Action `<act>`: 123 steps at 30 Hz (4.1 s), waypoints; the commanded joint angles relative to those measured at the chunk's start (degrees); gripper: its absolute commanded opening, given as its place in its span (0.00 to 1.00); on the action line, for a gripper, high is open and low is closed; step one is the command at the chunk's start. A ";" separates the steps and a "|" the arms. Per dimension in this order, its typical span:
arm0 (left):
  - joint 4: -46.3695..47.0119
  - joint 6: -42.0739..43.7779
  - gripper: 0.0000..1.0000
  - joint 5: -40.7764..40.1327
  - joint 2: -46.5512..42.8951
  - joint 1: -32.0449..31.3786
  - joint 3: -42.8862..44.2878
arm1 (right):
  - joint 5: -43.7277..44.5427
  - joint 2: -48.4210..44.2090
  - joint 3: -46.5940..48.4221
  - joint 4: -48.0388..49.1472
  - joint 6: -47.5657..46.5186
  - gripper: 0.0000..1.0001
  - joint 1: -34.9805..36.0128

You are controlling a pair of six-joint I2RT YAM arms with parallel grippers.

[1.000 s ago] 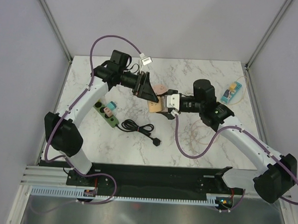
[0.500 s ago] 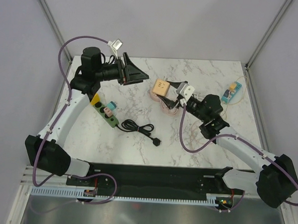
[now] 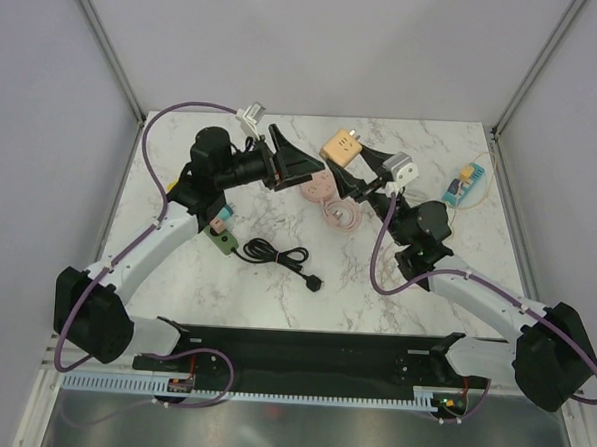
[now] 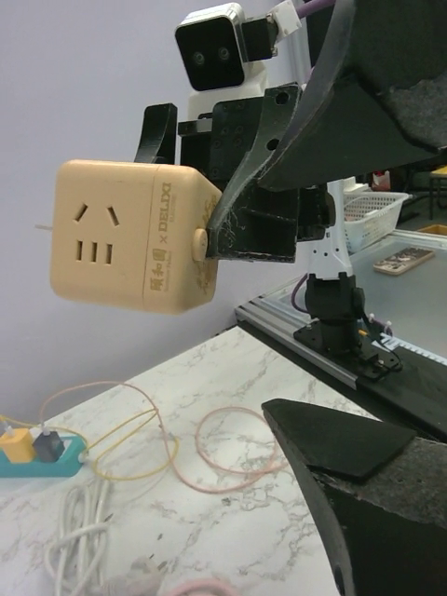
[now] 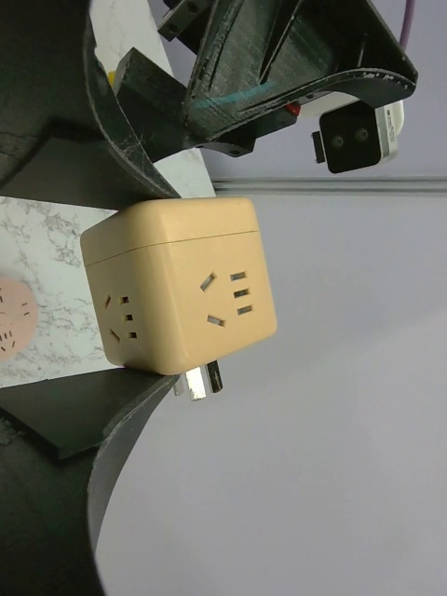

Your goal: Insert the plug

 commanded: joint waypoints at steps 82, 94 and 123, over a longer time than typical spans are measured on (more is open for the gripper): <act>-33.29 64.93 0.02 8.55 2.31 3.66 13.92 | 34.19 -23.14 -9.01 -67.96 73.18 0.69 4.40; -32.32 81.99 0.02 -3.07 -2.79 2.43 8.65 | 21.76 0.66 2.12 -67.70 71.09 0.55 -5.78; -41.18 68.29 0.02 -9.40 5.55 2.52 15.23 | -16.95 52.00 44.24 -53.37 31.44 0.65 -15.64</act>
